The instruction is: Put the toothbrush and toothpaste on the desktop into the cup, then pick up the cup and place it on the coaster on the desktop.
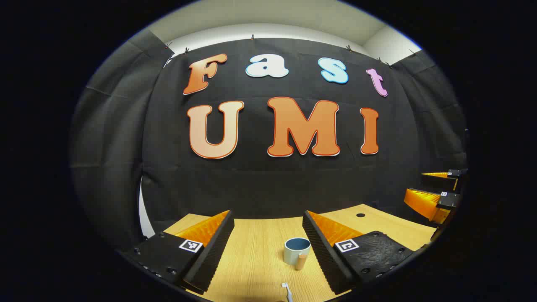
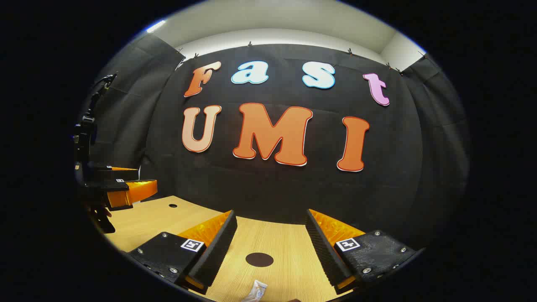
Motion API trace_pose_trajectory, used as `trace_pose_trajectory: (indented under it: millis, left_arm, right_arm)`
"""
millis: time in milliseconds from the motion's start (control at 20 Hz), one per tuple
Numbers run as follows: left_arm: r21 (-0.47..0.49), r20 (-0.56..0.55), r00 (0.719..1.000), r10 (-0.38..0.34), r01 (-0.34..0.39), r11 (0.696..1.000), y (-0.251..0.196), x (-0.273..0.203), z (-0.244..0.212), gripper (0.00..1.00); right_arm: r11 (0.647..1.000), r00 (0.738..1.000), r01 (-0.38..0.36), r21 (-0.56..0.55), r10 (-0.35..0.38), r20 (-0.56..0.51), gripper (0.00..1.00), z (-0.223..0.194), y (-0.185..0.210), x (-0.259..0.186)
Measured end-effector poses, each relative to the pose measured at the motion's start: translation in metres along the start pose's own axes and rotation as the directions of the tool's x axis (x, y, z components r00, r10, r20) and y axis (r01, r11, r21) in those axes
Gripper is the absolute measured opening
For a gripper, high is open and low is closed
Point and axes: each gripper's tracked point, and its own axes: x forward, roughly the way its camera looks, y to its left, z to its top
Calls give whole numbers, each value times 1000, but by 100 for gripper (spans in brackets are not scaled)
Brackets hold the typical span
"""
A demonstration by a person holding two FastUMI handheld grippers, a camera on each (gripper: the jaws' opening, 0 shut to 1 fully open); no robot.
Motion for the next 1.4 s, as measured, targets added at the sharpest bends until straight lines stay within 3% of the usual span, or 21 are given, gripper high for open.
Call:
trace_pose_trajectory:
  millis: [750, 1000, 1200, 1400]
  left_arm:
    - [-3, 0, 1000, 11, -11, 1000, -4, -4, 4, 98]
    - [4, -88, 996, -20, 20, 1000, -16, -1, -17, 99]
    - [-8, -233, 970, -63, 62, 998, -26, 1, -53, 99]
    - [-48, -401, 908, -124, 114, 992, -39, 0, -95, 99]
  right_arm:
    - [1000, 1000, -13, -5, 13, 1, 98, 1, 0, -2]
    - [999, 997, -35, -6, 35, -74, 99, -15, 4, 0]
    - [997, 977, -70, 13, 71, -203, 98, -47, 9, -5]
    - [994, 927, -96, 44, 105, -361, 96, -88, 13, -7]
